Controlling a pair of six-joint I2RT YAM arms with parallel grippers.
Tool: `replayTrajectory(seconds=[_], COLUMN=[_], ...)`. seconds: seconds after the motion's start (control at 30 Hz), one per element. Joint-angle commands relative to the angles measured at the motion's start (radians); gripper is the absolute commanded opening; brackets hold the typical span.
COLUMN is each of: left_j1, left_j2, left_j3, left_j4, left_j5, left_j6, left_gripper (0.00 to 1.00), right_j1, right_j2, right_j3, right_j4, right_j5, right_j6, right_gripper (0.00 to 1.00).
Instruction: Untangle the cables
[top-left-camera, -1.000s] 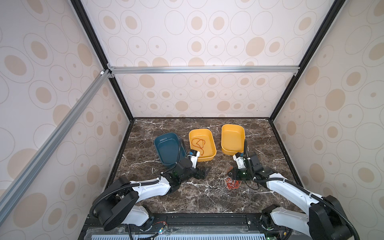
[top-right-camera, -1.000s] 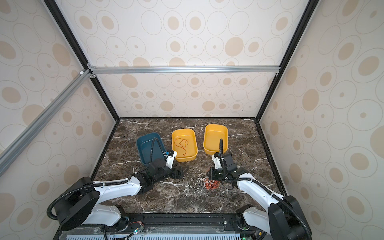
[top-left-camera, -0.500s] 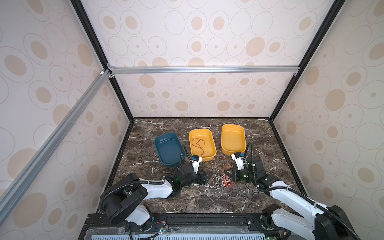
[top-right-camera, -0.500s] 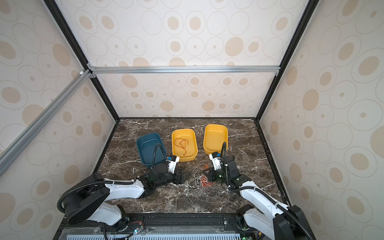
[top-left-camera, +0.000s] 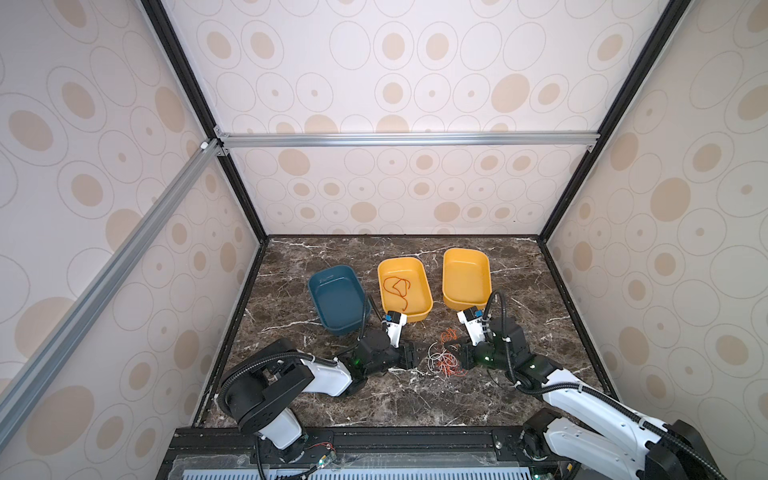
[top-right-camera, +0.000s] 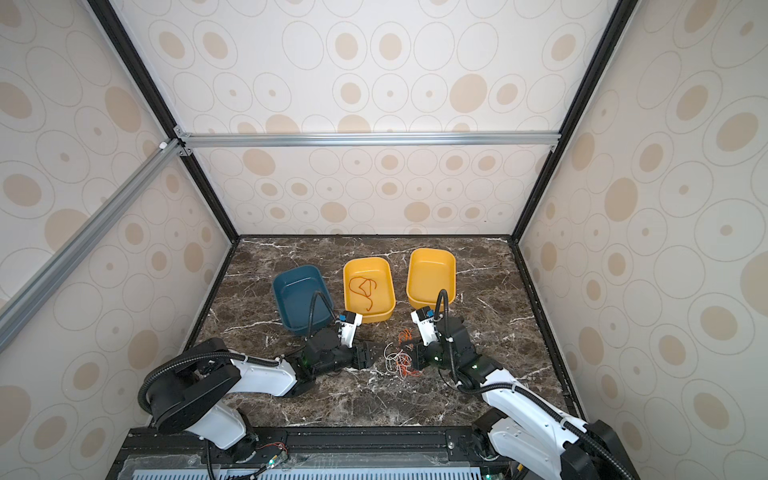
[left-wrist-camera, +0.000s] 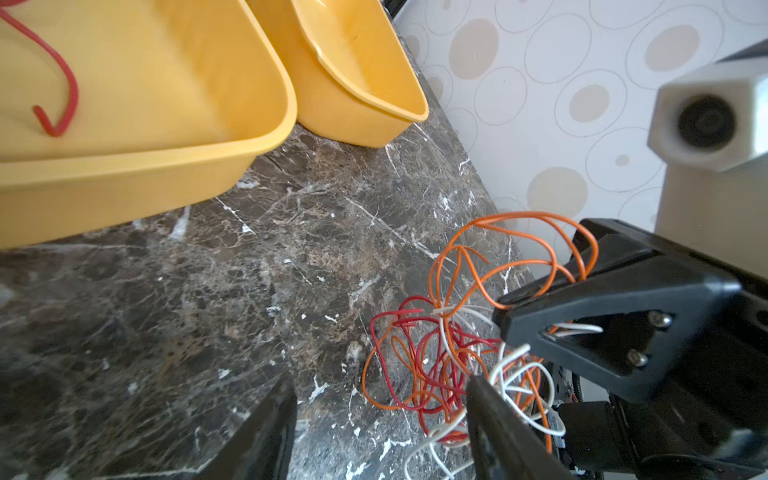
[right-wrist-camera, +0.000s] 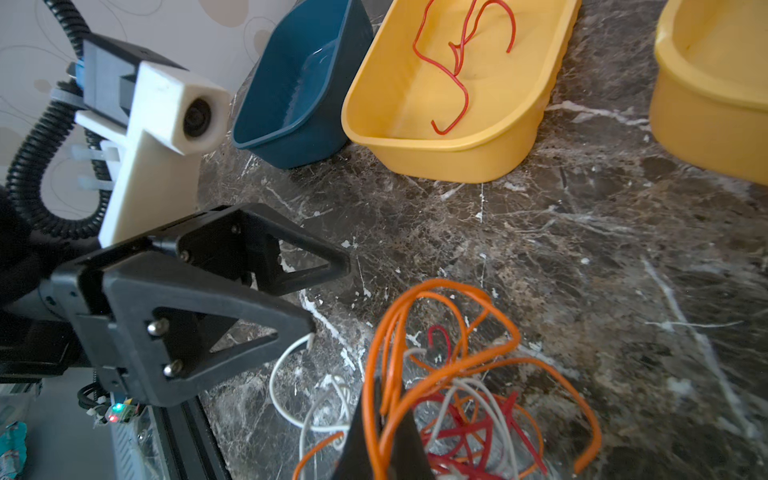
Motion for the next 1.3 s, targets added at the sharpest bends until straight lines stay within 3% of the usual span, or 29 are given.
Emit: replayTrajectory(seconds=[0.0, 0.23, 0.57, 0.83, 1.07, 1.27], left_j1=[-0.009, -0.013, -0.021, -0.021, -0.021, -0.015], left_j2=[-0.056, -0.041, 0.08, 0.128, 0.09, 0.016], left_j3=[-0.016, 0.007, 0.05, 0.047, 0.035, 0.007], left_j4=[0.028, 0.063, 0.108, 0.2, 0.165, 0.138], left_j5=[-0.031, 0.062, 0.109, 0.164, 0.112, 0.066], left_j6=[-0.047, -0.041, -0.059, -0.089, -0.08, -0.074], left_gripper=[0.68, 0.71, 0.6, 0.3, 0.01, 0.0], right_j1=[0.009, 0.022, 0.069, 0.086, 0.085, 0.085], right_j2=[-0.006, 0.025, 0.016, 0.015, 0.017, 0.016], right_j3=[-0.012, -0.003, 0.004, 0.019, 0.051, 0.052], right_j4=[0.006, 0.026, 0.045, 0.015, -0.053, -0.091], right_j5=[0.039, 0.03, 0.057, 0.113, 0.206, 0.283], right_j6=[-0.019, -0.023, -0.025, -0.067, -0.089, -0.085], right_gripper=[0.0, 0.0, 0.0, 0.0, 0.0, 0.02])
